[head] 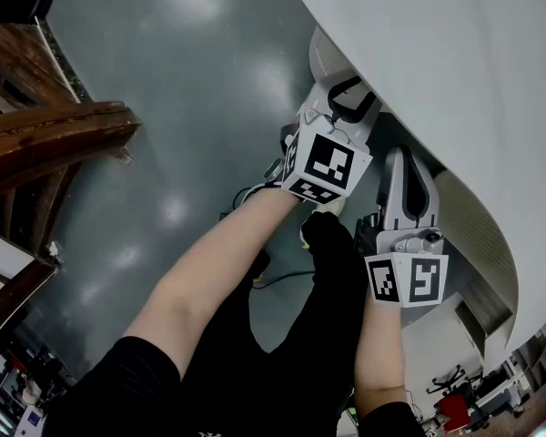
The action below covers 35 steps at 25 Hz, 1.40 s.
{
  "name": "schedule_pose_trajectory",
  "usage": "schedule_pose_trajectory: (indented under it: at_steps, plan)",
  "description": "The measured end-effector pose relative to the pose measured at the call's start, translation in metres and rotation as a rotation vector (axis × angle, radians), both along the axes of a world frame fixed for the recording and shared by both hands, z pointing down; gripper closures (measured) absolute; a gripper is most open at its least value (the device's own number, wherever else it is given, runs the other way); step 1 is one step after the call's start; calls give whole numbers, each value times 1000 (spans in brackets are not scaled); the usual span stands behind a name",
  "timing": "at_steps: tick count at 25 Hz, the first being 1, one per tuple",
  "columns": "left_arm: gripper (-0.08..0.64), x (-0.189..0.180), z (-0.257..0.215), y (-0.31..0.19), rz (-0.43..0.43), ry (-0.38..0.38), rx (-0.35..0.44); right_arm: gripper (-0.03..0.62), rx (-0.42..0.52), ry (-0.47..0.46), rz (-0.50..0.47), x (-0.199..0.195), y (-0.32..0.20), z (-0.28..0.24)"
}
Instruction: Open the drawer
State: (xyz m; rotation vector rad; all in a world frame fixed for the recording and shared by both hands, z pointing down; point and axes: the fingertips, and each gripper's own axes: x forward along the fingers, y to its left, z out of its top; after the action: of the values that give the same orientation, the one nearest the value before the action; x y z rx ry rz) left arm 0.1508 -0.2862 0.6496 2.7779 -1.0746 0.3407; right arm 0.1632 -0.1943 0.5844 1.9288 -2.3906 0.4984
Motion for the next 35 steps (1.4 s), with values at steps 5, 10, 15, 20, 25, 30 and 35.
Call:
schedule_pose_trajectory:
  at_steps: [5, 10, 15, 20, 25, 30, 35]
  plan:
    - [451, -3, 2, 4, 3, -8, -16, 578, -20, -3, -1, -2, 3, -2]
    - [451, -18, 3, 19, 6, -20, -27, 578, -41, -10, -1, -12, 11, -5]
    - [451, -39, 5, 36, 15, -48, -58, 578, -66, -20, -9, -30, 18, -11]
    - [451, -60, 5, 60, 25, -77, -81, 578, -84, -31, -8, -46, 34, -18]
    - [451, -80, 9, 81, 35, -106, -105, 578, -87, -37, -3, -59, 48, -24]
    - [451, -99, 11, 99, 35, -126, -122, 578, -90, -38, -8, -73, 63, -34]
    - [451, -115, 13, 116, 39, -147, -141, 578, -104, -47, -16, -84, 79, -38]
